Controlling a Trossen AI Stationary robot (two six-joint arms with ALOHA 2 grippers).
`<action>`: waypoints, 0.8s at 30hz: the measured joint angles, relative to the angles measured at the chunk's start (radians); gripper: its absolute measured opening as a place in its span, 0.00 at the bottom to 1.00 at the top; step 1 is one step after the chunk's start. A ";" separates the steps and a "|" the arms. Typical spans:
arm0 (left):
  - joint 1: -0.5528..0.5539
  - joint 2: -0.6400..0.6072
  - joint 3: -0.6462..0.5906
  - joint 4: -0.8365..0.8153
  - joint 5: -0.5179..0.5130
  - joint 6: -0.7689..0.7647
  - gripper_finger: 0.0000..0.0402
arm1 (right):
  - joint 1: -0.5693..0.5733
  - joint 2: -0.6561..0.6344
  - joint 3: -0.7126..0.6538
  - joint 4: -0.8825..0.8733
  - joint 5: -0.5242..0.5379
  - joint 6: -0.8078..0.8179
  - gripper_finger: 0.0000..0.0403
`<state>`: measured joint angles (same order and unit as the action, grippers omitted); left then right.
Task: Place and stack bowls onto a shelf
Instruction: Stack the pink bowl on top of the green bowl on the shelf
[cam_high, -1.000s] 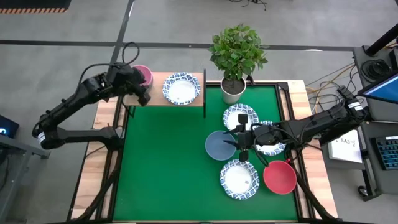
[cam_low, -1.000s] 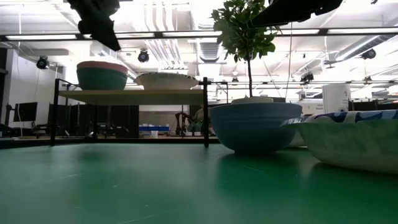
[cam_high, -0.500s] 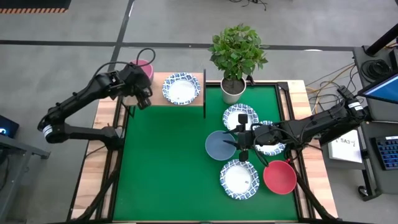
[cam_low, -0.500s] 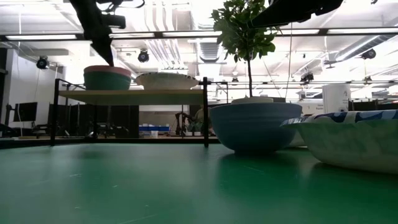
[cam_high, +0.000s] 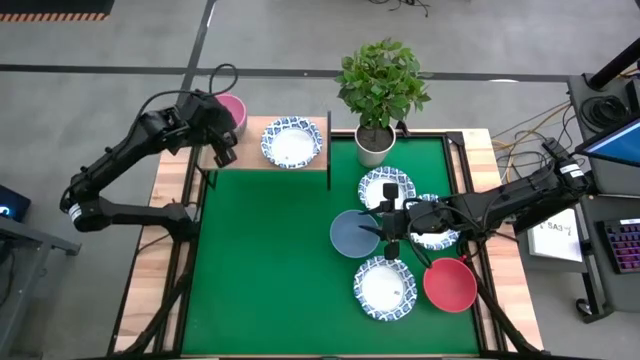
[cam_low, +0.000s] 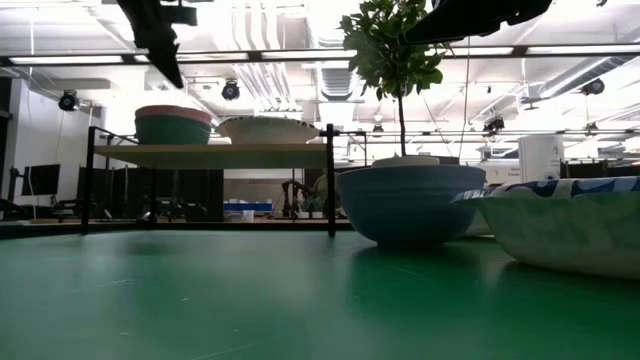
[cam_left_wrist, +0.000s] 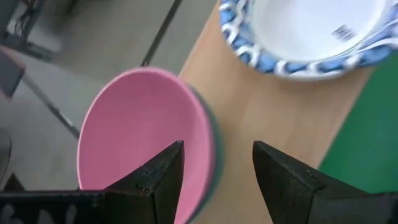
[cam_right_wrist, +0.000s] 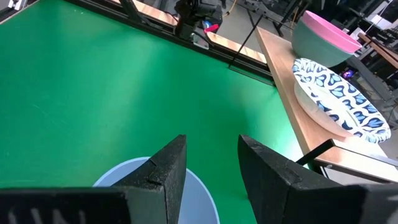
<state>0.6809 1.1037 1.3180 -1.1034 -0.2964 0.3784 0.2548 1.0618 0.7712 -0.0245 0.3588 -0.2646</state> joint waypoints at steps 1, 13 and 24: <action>0.014 0.006 -0.007 0.003 0.000 0.003 0.43 | 0.000 0.000 0.000 0.000 0.000 0.000 0.33; 0.080 0.113 -0.036 -0.008 0.080 0.033 0.43 | 0.000 0.000 0.000 0.000 0.000 0.002 0.33; 0.081 0.142 -0.036 -0.014 0.077 0.009 0.21 | 0.000 0.000 0.000 -0.001 0.000 0.000 0.33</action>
<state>0.7616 1.2453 1.2821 -1.1175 -0.2192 0.3876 0.2546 1.0618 0.7712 -0.0250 0.3588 -0.2642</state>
